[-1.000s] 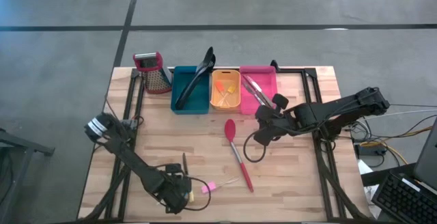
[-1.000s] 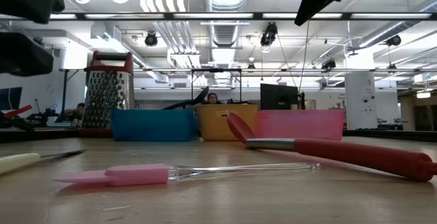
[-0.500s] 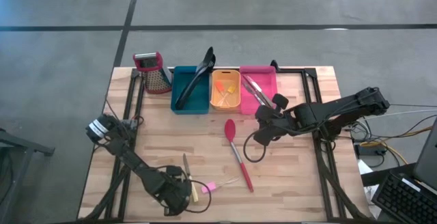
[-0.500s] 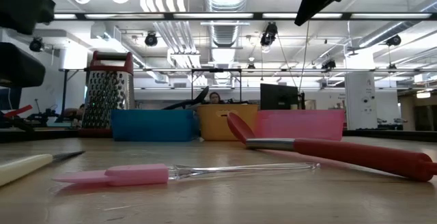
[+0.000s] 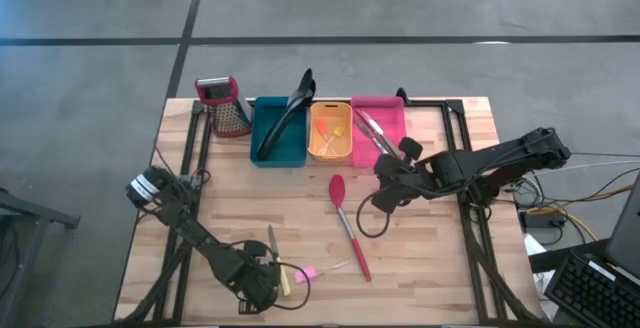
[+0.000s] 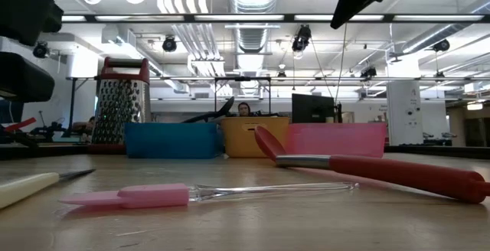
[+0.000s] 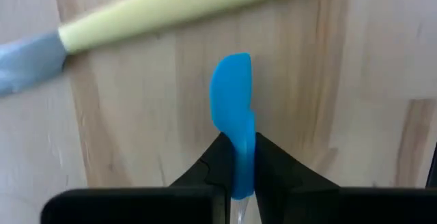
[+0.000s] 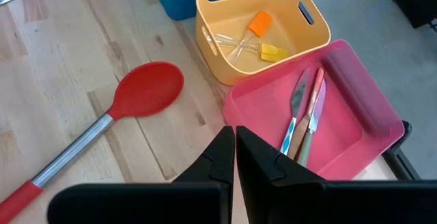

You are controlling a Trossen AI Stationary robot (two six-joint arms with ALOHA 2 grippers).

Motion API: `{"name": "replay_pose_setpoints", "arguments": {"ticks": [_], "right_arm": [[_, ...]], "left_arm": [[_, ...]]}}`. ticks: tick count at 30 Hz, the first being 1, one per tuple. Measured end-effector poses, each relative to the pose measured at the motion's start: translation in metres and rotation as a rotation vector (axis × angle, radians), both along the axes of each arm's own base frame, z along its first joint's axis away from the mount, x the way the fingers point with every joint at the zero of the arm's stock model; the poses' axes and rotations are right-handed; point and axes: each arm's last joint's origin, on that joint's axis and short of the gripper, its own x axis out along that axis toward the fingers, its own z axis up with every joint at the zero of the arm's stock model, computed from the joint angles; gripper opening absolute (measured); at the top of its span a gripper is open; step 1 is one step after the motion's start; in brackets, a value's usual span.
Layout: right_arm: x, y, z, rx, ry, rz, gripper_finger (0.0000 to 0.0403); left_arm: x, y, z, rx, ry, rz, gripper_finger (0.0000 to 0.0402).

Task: Pick & Place Kitchen Items
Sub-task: Put the blue spatula into the yellow bin

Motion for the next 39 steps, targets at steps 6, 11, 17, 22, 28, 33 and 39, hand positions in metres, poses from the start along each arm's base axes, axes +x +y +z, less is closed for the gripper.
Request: {"name": "replay_pose_setpoints", "arguments": {"ticks": [6,11,17,22,28,33,39], "right_arm": [[0.0,0.0,0.0,-0.001,0.002,0.002,0.0008],[0.0,0.0,0.0,-0.002,0.005,0.002,0.0008],[0.001,0.005,-0.007,-0.024,-0.022,0.008,0.0008],[0.002,0.02,-0.034,-0.118,-0.088,0.035,0.0008],[0.002,0.031,-0.078,-0.182,-0.209,0.062,0.0008],[0.005,0.032,-0.102,-0.178,-0.361,0.107,0.0008],[0.005,0.034,-0.11,-0.182,-0.452,0.216,0.0008]], "left_arm": [[-0.01,0.007,0.027,0.04,0.038,0.016,0.0034],[-0.017,0.019,0.059,0.198,-0.135,0.036,0.0034],[-0.027,0.037,0.091,0.571,-0.605,0.086,0.0034],[-0.037,0.058,0.108,0.85,-0.916,0.229,0.0034],[-0.042,0.083,0.122,0.917,-1.072,0.411,0.0034],[-0.041,0.095,0.126,0.926,-1.111,0.485,0.0034],[-0.019,0.096,0.121,0.803,-1.072,0.242,0.0034]]}}
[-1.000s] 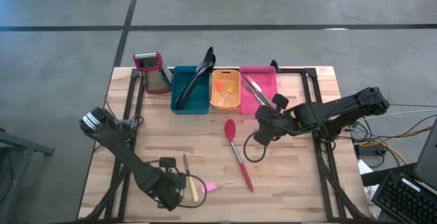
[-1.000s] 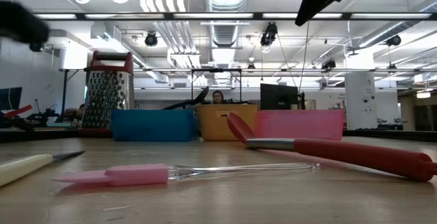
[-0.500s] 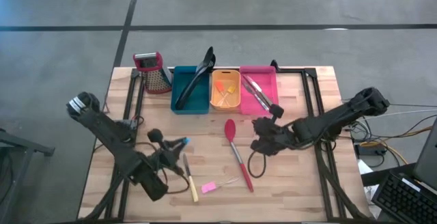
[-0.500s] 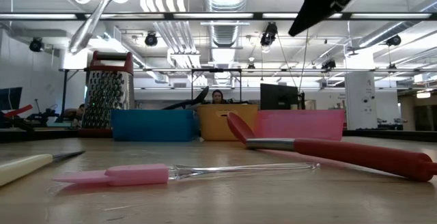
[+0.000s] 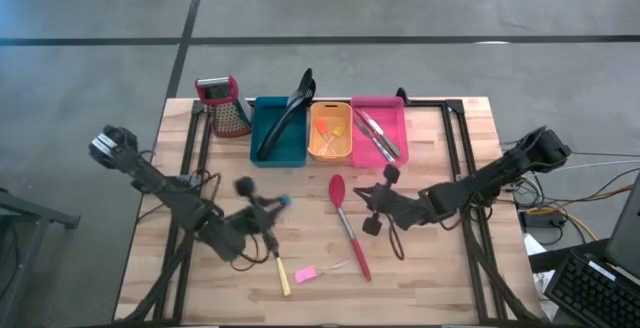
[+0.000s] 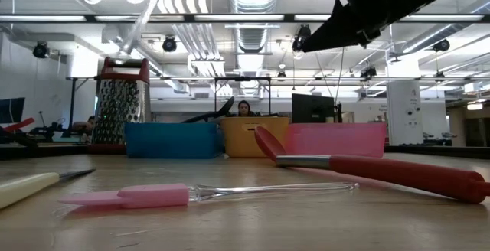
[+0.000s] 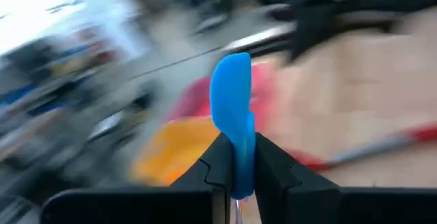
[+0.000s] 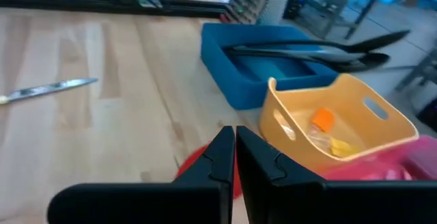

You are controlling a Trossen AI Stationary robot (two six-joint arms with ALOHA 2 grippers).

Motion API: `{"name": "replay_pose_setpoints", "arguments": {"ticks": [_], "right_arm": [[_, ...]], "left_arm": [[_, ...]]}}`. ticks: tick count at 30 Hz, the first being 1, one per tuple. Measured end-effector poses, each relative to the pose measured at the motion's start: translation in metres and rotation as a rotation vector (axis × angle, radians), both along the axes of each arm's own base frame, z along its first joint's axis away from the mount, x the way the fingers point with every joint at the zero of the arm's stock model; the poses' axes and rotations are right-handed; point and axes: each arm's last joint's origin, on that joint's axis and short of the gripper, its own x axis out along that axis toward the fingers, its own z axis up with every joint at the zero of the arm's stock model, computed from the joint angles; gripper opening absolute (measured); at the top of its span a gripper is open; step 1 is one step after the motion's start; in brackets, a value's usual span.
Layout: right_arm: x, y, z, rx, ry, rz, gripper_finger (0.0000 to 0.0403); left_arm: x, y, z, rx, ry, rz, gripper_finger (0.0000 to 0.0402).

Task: Pick & Place Kitchen Items
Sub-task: Put the blue spatula into the yellow bin

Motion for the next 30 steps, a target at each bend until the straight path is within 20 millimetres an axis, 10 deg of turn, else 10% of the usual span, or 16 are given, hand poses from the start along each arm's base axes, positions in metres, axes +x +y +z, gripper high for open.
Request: {"name": "replay_pose_setpoints", "arguments": {"ticks": [6,19,30], "right_arm": [[0.002,0.002,0.004,0.024,-0.011,0.045,0.0008],[0.012,0.012,0.016,0.042,-0.104,0.298,0.002],[0.014,0.015,0.022,0.085,-0.17,0.364,0.0145]], "left_arm": [[0.023,0.005,0.0,-0.029,-0.19,-0.524,0.0034],[0.04,0.065,-0.003,-0.187,-0.406,-0.81,0.0034],[0.041,0.071,-0.002,-0.198,-0.422,-0.813,0.0034]]}}
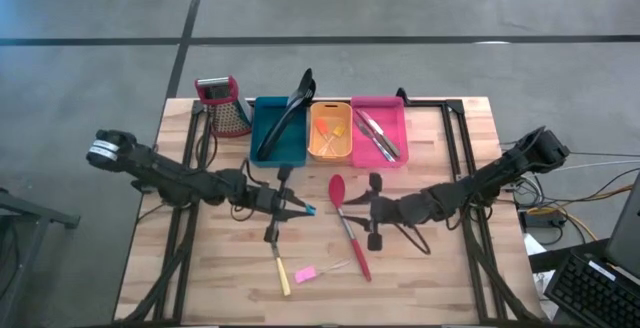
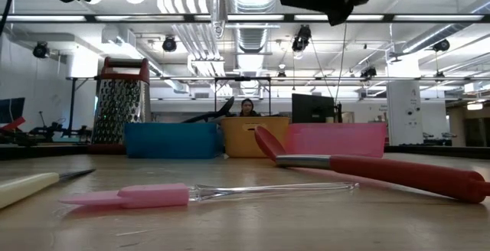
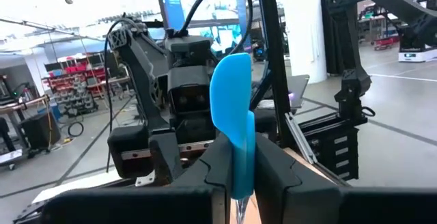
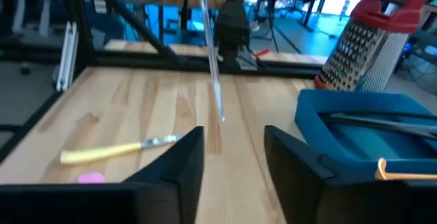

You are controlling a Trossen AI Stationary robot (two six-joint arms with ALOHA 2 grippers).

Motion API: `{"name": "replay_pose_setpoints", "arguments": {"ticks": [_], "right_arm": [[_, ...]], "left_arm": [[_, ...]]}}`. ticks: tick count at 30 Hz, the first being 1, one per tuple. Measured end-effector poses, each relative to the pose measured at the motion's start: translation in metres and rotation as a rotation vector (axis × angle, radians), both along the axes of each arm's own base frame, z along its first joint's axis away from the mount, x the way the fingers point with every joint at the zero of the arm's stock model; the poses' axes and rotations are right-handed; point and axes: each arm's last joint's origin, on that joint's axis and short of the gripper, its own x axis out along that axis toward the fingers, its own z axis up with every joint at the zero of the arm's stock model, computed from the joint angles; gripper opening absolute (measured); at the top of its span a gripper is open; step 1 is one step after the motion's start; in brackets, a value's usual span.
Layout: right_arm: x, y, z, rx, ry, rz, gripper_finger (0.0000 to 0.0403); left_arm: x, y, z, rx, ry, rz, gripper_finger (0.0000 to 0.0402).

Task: Pick & Place Kitchen Items
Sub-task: Put the blue spatula into the yellow bin

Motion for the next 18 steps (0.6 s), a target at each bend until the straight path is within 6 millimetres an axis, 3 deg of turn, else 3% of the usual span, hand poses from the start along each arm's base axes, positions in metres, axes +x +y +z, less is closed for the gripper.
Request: {"name": "replay_pose_setpoints", "arguments": {"ticks": [8,12,18], "right_arm": [[0.01,0.004,-0.001,0.021,-0.106,0.003,0.0214],[0.025,0.01,-0.016,-0.078,-0.145,0.024,0.0231],[0.043,0.014,-0.014,-0.106,-0.16,-0.021,0.0242]], "left_arm": [[0.002,0.0,0.002,-0.007,-0.063,0.006,0.0034],[0.009,-0.001,-0.002,0.001,-0.112,0.014,0.0034],[0.011,-0.002,-0.004,0.01,-0.125,0.021,0.0034]]}}
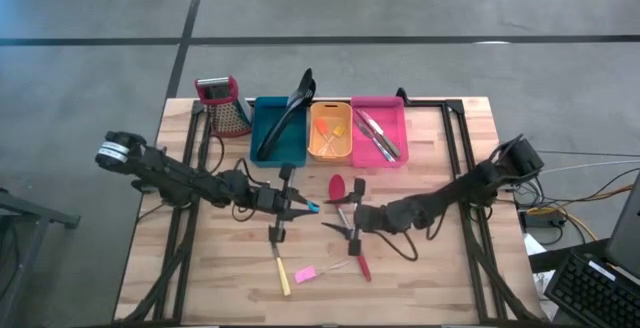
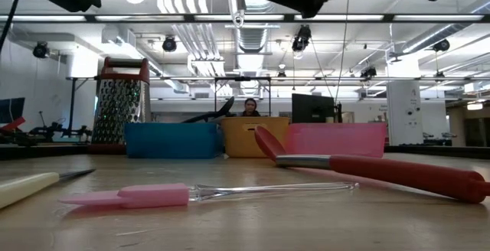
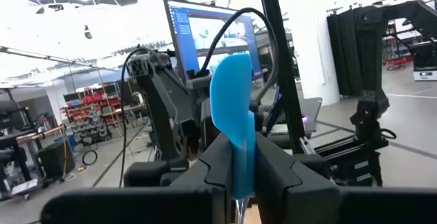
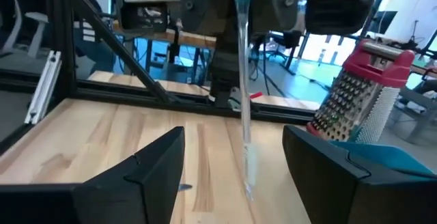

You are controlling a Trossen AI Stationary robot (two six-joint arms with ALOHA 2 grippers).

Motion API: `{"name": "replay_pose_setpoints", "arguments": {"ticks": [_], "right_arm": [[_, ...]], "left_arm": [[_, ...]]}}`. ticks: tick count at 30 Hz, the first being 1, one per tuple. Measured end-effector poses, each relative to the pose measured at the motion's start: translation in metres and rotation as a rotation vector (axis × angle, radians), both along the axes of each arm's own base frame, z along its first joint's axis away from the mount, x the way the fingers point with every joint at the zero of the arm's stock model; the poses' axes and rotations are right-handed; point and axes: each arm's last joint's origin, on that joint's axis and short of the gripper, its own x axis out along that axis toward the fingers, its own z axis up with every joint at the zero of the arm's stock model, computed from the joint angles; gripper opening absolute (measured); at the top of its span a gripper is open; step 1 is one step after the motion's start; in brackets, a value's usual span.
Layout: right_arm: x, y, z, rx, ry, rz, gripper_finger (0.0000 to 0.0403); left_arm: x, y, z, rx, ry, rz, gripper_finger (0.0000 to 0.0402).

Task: Pick & Place Kitchen Items
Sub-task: Put the blue spatula into the yellow bin

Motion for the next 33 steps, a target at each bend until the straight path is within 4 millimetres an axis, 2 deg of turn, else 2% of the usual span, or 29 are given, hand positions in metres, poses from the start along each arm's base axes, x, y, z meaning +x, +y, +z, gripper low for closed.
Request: {"name": "replay_pose_setpoints", "arguments": {"ticks": [5,9,12,15,16,18,26,29,33], "right_arm": [[0.015,0.002,-0.004,-0.006,0.016,-0.009,0.0231],[0.024,0.003,-0.006,-0.012,0.022,-0.017,0.0196],[0.027,0.002,-0.004,-0.016,0.024,-0.023,0.0132],[0.029,0.001,-0.005,-0.03,0.052,-0.029,0.0037],[0.029,0.001,-0.005,-0.032,0.056,-0.03,0.0026],[0.029,0.0,-0.006,-0.03,0.06,-0.032,0.0015],[0.021,0.002,0.003,-0.05,0.088,-0.047,0.0011],[0.012,0.005,0.012,-0.07,0.114,-0.079,0.001],[-0.004,0.01,0.024,-0.103,0.15,-0.144,0.001]], "left_arm": [[0.0,0.0,0.0,0.001,0.001,-0.001,0.0034],[0.0,0.0,0.0,0.002,0.002,-0.003,0.0034],[0.0,0.0,0.0,0.002,0.002,-0.006,0.0034],[0.0,-0.001,-0.001,0.001,0.013,-0.011,0.0034],[0.0,-0.001,-0.001,0.0,0.016,-0.012,0.0035],[0.001,0.0,-0.002,-0.011,0.026,-0.014,0.005],[-0.002,0.001,-0.003,-0.005,0.088,-0.003,0.0162],[-0.008,0.002,0.002,0.008,0.117,-0.001,0.0186],[-0.019,0.005,0.009,0.019,0.181,0.014,0.0197]]}}
